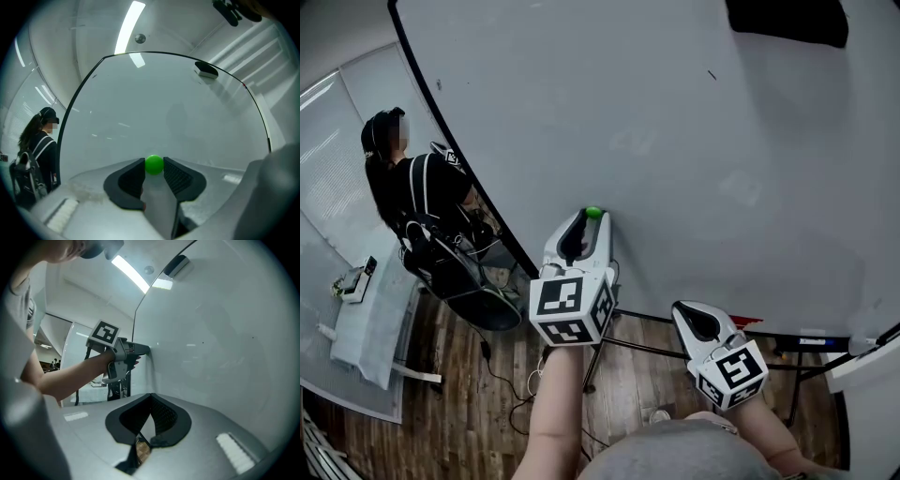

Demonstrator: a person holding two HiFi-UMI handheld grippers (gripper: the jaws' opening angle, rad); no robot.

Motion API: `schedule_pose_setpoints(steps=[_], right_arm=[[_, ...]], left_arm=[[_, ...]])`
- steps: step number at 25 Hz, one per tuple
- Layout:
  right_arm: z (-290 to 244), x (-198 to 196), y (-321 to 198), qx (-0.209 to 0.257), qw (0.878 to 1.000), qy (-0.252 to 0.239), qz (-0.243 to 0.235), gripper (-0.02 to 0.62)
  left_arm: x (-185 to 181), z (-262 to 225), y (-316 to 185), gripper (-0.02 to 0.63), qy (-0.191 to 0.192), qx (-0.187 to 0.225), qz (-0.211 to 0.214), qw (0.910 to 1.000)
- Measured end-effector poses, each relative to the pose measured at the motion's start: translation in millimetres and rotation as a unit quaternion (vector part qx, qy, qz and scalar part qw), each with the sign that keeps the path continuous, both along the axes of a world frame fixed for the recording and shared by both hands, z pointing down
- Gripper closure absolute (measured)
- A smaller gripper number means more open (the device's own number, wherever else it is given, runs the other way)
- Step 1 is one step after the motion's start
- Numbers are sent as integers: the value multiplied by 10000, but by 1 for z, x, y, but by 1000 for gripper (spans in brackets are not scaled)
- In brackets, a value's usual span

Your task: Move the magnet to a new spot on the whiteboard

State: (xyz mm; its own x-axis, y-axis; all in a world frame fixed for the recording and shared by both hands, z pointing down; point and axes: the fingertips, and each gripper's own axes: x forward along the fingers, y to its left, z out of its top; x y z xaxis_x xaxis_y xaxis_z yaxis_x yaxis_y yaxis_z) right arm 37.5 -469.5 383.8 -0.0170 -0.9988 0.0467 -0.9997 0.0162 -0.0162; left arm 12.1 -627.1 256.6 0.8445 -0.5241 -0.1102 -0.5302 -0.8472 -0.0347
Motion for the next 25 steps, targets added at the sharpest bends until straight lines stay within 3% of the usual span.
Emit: schedule_pose_setpoints(steps=[13, 25], right_arm=[[4, -4, 4, -73, 9999, 13, -85, 595], [11, -14, 28, -147, 9998, -55, -101, 595]], left_arm=[[1, 2, 1, 469, -34, -1, -41, 10000], [-16, 29, 35, 445, -209, -122, -32, 9997]])
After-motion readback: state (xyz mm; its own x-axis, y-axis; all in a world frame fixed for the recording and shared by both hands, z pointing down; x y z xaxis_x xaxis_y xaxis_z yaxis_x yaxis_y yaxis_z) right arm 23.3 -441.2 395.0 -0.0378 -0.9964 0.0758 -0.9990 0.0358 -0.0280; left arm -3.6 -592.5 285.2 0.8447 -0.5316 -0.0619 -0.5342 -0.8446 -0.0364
